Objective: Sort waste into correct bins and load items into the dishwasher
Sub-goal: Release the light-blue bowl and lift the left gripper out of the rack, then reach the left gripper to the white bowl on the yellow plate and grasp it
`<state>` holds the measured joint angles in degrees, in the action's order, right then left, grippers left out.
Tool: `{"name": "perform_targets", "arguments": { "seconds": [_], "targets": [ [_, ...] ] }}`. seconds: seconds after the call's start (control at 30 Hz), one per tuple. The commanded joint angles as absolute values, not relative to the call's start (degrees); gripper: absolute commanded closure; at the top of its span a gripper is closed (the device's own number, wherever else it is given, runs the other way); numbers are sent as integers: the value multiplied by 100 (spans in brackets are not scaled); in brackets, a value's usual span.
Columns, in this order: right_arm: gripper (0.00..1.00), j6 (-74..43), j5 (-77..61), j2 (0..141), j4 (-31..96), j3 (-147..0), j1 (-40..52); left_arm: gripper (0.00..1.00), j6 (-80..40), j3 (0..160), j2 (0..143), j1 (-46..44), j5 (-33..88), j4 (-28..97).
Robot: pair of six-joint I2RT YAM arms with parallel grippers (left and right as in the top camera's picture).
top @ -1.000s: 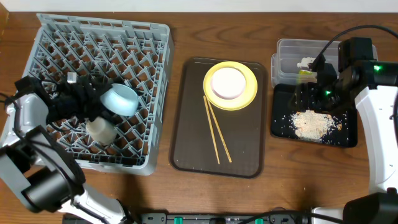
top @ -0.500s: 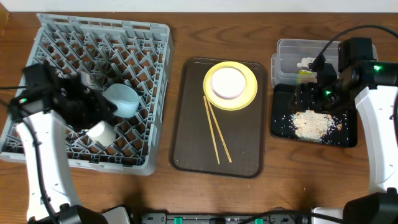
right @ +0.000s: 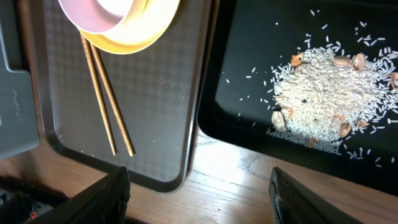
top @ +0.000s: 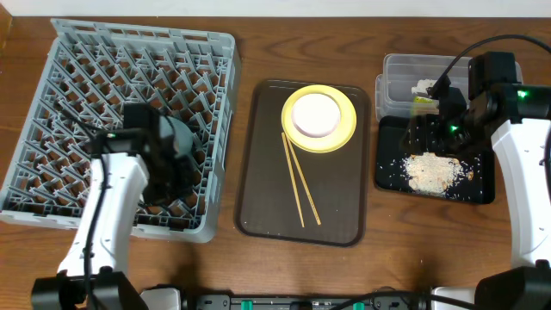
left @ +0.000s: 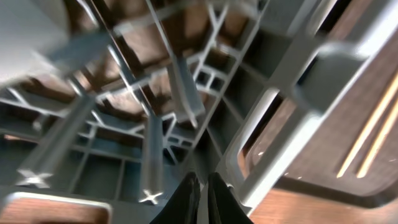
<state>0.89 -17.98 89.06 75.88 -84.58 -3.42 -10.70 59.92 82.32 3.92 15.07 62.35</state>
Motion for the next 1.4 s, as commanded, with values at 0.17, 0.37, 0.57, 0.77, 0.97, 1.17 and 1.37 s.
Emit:
{"name": "perform_targets", "arguments": {
  "seconds": [0.17,0.37,0.57,0.77,0.97,1.17,1.37],
  "targets": [
    [30,139,-1780,8801,7607,-8503,-379,91,-1782,5181,8274,-58,1385,6051],
    [30,139,-1780,8801,7607,-8503,-379,91,-1855,5024,8274,-215,1719,6047],
    [30,139,-1780,8801,7609,-8503,-379,91,-1855,5024,8274,-235,2180,6029],
    [30,139,-1780,8801,7609,-8503,-379,87,-1855,5026,8272,-233,2180,6029],
    [30,139,-1780,8801,7609,-8503,-379,68,-1763,5513,8178,-233,2012,6160],
    [30,139,-1780,8801,7609,-8503,-379,61,-1758,6514,7782,-233,1472,6287],
    [29,139,-1780,8801,7607,-8503,-379,64,-1555,6827,7454,-449,1605,5387]
  ]
}}
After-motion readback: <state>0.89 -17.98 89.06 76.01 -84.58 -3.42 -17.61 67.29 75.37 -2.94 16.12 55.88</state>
